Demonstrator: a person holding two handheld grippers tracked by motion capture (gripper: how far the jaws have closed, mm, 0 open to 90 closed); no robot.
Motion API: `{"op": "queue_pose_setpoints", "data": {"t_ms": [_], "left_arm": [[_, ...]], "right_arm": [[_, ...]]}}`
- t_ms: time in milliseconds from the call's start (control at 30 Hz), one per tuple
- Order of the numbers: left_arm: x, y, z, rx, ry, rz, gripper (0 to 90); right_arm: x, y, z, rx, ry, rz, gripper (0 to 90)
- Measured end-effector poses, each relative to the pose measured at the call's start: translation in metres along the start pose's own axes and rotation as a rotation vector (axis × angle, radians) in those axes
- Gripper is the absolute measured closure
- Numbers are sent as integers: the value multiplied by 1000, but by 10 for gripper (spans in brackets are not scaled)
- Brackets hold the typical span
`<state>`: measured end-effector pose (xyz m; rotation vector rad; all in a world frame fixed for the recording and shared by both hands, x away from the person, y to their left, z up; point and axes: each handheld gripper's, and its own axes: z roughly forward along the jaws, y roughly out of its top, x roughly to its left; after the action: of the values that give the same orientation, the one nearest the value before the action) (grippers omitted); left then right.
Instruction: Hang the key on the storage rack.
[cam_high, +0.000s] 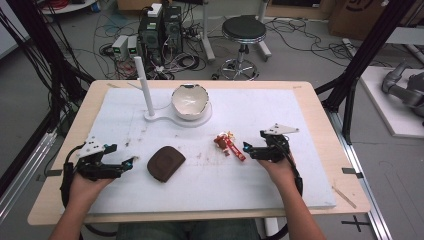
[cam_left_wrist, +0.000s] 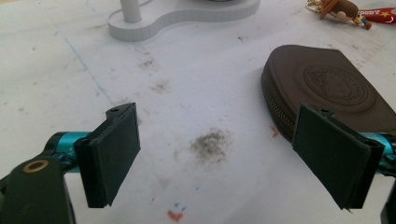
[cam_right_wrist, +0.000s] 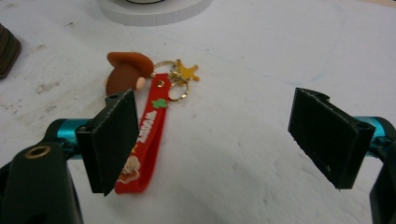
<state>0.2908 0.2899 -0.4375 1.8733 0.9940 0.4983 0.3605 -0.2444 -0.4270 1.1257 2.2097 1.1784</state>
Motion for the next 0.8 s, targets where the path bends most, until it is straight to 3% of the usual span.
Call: {"op": "queue_pose_setpoints", "data": {"t_ms": [167,267,467,633,800], "left_arm": [[2,-6,-10,-1,15,-8,151],[3,-9,-16,-5,31,-13,151],[5,-16,-28,-6,55,-24,151],[7,-18,-32,-4,61,-28,151],[7,-18,-31,2,63,-29,151]], "right_arm": [[15,11,14,26,21,-34,165],[31,17,32,46,54,-72,165],[51,24,56,94,88,-121,165],[56,24,67,143,90,-146,168],[56,22,70,183,95,-150,229]]}}
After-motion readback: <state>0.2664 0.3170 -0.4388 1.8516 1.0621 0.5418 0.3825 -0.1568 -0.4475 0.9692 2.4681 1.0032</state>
